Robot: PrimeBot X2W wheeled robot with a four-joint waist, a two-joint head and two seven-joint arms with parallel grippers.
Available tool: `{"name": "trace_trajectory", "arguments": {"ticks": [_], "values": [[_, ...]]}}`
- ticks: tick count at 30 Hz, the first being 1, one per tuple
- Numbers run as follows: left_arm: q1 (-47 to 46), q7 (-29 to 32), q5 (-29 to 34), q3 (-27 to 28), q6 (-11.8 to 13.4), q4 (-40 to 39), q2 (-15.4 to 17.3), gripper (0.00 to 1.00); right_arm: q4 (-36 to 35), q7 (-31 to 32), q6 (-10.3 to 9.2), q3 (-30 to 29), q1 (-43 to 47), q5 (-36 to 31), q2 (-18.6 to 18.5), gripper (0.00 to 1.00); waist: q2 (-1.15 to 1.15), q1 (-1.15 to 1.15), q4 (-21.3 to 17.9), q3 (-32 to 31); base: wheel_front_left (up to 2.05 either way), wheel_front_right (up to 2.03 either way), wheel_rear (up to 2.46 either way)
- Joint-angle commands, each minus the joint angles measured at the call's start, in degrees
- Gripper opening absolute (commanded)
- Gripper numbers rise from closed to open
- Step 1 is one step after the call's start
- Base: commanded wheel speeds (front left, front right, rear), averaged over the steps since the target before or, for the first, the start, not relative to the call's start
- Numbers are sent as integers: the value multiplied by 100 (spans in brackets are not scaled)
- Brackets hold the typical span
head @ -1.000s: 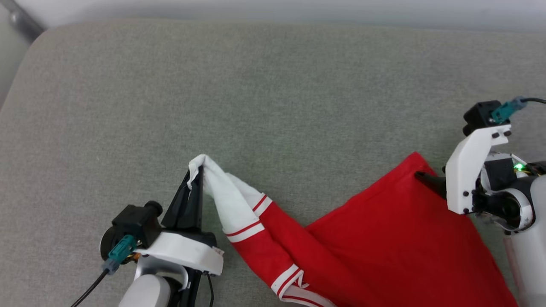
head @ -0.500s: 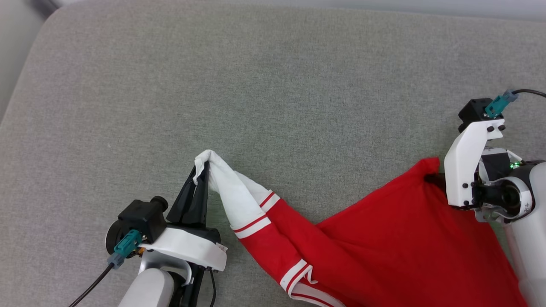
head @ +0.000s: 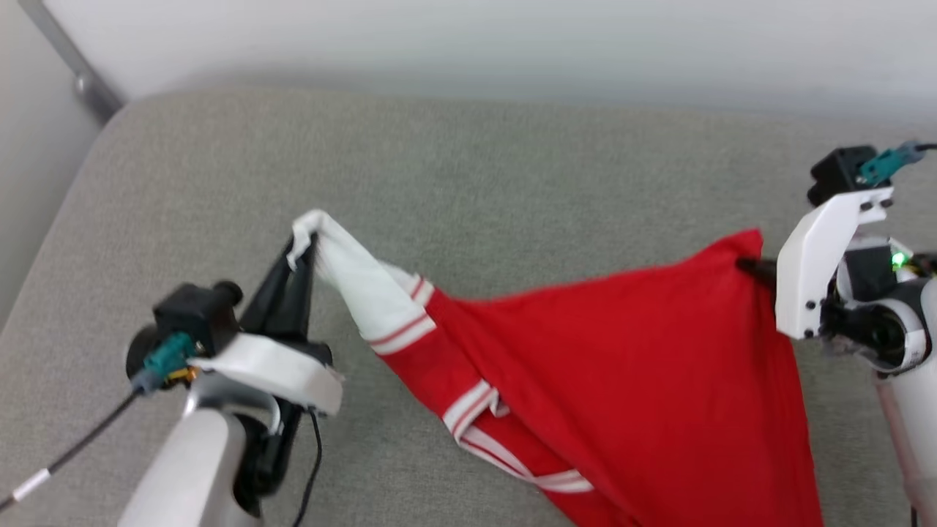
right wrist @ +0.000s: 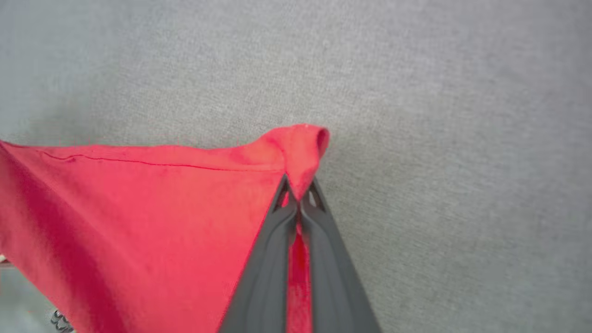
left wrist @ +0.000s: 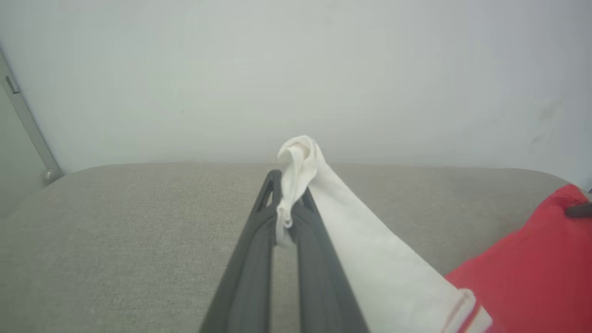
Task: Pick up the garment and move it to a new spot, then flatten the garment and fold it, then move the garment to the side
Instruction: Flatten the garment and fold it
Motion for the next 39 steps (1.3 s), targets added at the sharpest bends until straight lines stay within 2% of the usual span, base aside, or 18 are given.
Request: {"name": "trace_trajectory", "arguments": {"ticks": [1, 10, 17, 24, 30, 39], "values": [[-259, 102, -59, 57, -50, -1, 74, 0, -67, -256, -2, -13, -158, -60, -43, 0, 0, 0, -191, -379, 0, 0, 0], [-1728, 481, -184, 246, -265, 702, 298, 0, 9, -1146, -2, -142, -855, -488, -139, 0, 0, 0, -606, -859, 0, 0, 0], [-3334, 582, -220, 449, -321, 1658, 404, 0, 206, -1585, -3, -351, -1663, -789, -146, 0, 0, 0, -796, -604, 0, 0, 0], [-5082, 528, -50, 561, -324, 2479, 661, 0, 258, -2078, -7, -649, -2804, -1233, 43, 0, 0, 0, -984, 132, 0, 0, 0], [-6480, 407, 26, 712, -265, 2842, 888, 0, 394, -2579, -7, -927, -3921, -1658, 172, 0, 0, 0, -1067, 959, 0, 0, 0], [-7952, 168, 243, 669, -331, 3135, 1141, 0, 1119, -3398, -8, -910, -5555, -1962, 256, 0, 0, 0, -1124, 2184, 0, 0, 0]]}}
